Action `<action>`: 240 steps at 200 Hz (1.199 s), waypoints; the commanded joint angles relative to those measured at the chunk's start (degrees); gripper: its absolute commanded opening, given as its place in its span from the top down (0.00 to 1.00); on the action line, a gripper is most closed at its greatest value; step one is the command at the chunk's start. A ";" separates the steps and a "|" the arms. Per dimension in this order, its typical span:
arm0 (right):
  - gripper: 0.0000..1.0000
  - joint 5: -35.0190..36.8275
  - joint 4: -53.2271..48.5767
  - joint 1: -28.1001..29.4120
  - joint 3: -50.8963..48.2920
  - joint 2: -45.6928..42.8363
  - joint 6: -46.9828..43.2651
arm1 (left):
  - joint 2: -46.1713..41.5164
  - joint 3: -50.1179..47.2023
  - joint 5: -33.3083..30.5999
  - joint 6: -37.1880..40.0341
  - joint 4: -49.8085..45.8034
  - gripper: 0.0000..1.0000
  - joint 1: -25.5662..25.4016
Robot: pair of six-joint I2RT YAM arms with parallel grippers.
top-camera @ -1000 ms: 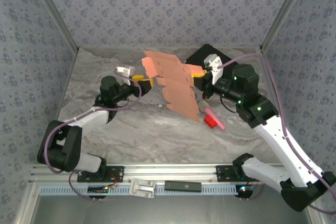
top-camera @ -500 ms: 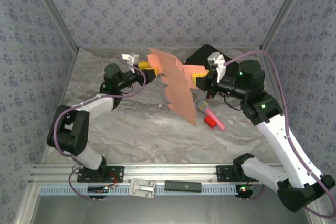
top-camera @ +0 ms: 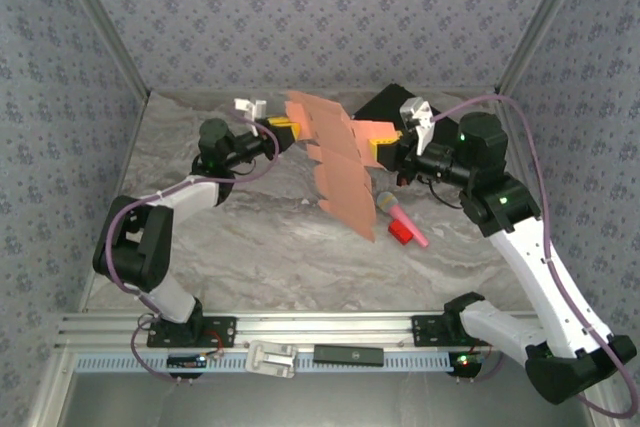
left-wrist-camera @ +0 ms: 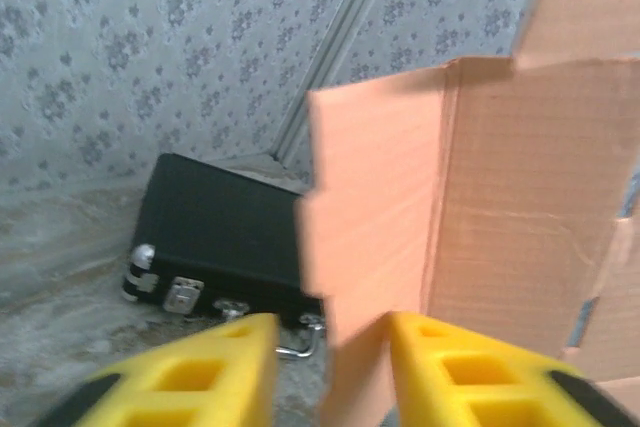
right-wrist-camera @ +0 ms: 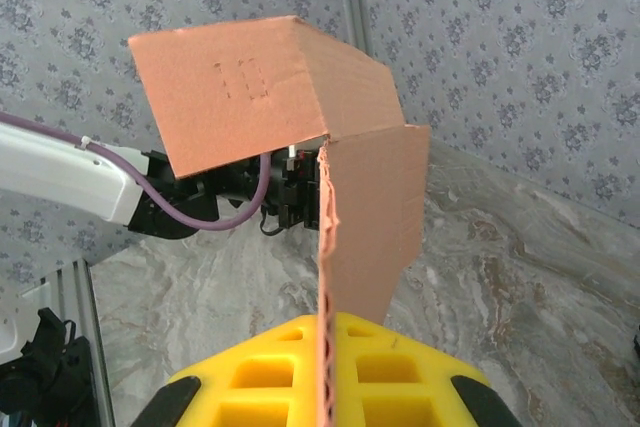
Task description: Fold the paper box
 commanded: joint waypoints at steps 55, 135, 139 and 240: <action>1.00 8.38 1.44 -3.17 -2.98 3.23 9.94 | -17.99 -2.02 -26.51 13.07 -23.59 1.00 -7.50; 0.70 17.88 3.60 -0.87 -11.18 5.76 24.63 | -24.51 -7.14 -43.05 16.44 -36.16 1.00 -14.02; 0.66 18.57 2.89 -0.76 -11.14 6.05 24.61 | -24.51 -7.11 -43.44 16.56 -36.81 1.00 -14.31; 0.43 43.46 -22.14 5.14 1.68 2.85 57.68 | -30.06 -14.12 -54.56 27.66 -32.87 1.00 -25.22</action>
